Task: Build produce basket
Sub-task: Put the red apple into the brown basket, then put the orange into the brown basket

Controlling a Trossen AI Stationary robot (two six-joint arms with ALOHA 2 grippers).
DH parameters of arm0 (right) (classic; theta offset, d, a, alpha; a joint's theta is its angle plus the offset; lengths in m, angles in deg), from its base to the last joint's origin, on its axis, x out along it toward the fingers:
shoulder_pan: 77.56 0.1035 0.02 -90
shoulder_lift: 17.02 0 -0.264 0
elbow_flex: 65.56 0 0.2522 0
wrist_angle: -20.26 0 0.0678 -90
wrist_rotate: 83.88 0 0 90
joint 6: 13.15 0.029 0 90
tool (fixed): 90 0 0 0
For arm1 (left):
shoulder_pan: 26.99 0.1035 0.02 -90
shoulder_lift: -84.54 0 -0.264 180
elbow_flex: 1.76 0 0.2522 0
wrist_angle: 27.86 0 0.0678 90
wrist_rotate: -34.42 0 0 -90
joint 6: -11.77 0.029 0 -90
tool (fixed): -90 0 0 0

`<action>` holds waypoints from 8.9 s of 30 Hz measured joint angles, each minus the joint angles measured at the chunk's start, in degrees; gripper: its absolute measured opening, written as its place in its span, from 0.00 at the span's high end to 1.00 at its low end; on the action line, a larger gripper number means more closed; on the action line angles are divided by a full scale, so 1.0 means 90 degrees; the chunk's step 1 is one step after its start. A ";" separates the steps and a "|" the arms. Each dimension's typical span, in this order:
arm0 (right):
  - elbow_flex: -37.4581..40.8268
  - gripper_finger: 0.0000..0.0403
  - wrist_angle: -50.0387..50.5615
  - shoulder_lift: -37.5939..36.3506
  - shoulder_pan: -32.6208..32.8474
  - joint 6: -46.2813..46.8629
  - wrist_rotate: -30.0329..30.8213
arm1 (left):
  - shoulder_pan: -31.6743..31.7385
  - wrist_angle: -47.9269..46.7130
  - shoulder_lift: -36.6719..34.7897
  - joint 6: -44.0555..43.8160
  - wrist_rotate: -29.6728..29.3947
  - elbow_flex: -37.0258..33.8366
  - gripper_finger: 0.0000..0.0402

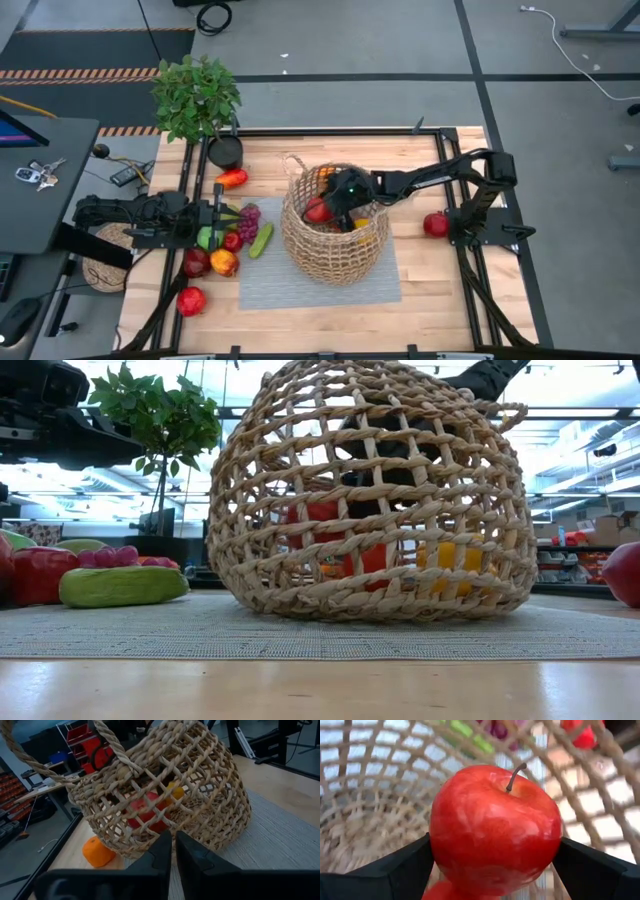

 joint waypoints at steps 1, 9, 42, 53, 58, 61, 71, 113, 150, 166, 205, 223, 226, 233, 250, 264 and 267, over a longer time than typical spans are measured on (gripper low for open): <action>-0.0002 0.06 -0.0070 0.0014 0.0014 -0.0011 -0.0003 | 0.0001 0.0010 0.0000 0.0000 -0.0002 0.0000 0.91; -0.0004 0.02 -0.0044 -0.0018 -0.0009 0.0013 0.0052 | 0.0001 0.0003 0.0000 -0.0001 -0.0001 0.0000 0.92; -0.0119 0.14 -0.0164 -0.2186 -0.2612 0.2105 0.0176 | 0.0002 0.0001 0.0000 0.0000 -0.0002 -0.0002 0.91; -0.3066 0.14 0.3569 0.0299 -0.3115 0.3393 0.0120 | 0.0002 0.0001 0.0000 -0.0002 -0.0002 -0.0002 0.93; -0.4217 0.14 0.4868 0.1444 -0.3171 0.3464 -0.0291 | 0.0001 0.0002 0.0000 0.0000 -0.0002 -0.0002 0.92; -0.4810 0.13 0.5396 0.1927 -0.3130 0.3510 -0.0628 | 0.0000 0.0003 0.0000 0.0000 -0.0002 -0.0002 0.92; -0.5831 0.04 0.6842 0.2910 -0.2814 0.3831 -0.0564 | 0.0002 0.0001 0.0000 0.0000 -0.0002 -0.0002 0.92; -0.5483 0.07 0.6435 0.2926 -0.2297 0.5062 -0.0567 | 0.0000 0.0001 0.0000 0.0000 -0.0002 -0.0005 0.92; -0.4866 0.17 0.5626 0.2928 -0.2323 0.4815 -0.0747 | 0.0002 0.0001 0.0000 -0.0002 -0.0002 -0.0005 0.91; -0.5695 0.19 0.6127 0.2930 -0.2394 0.4396 -0.1607 | 0.0002 0.0001 0.0000 0.0000 -0.0001 -0.0005 0.92; -0.8635 0.19 0.8786 0.0920 -0.1897 0.3392 -0.1582 | 0.0000 0.0001 0.0000 -0.0002 -0.0002 -0.0005 0.93; -0.8635 0.19 0.8482 -0.0131 -0.0437 0.1462 -0.3661 | 0.0000 0.0001 0.0000 0.0000 -0.0002 -0.0005 0.93; -0.8635 0.19 0.8475 -0.0125 -0.0431 0.1456 -0.3817 | 0.0000 0.0001 0.0000 0.0000 -0.0002 -0.0005 0.93; -0.8635 0.19 0.8473 -0.0100 -0.0446 0.1448 -0.3839 | 0.0001 0.0001 0.0000 -0.0002 -0.0002 -0.0005 0.91; -0.8635 0.19 0.8477 -0.0100 -0.0448 0.1448 -0.3854 | 0.0002 0.0001 0.0000 0.0000 -0.0002 -0.0005 0.91; -0.7307 0.19 0.8448 -0.0096 -0.0228 0.1777 -0.1419 | 0.0002 0.0003 0.0000 -0.0002 -0.0002 -0.0005 0.92; -0.6957 0.19 0.8448 -0.0096 -0.0115 0.1733 -0.0889 | 0.0002 0.0003 0.0000 0.0000 -0.0002 -0.0005 0.92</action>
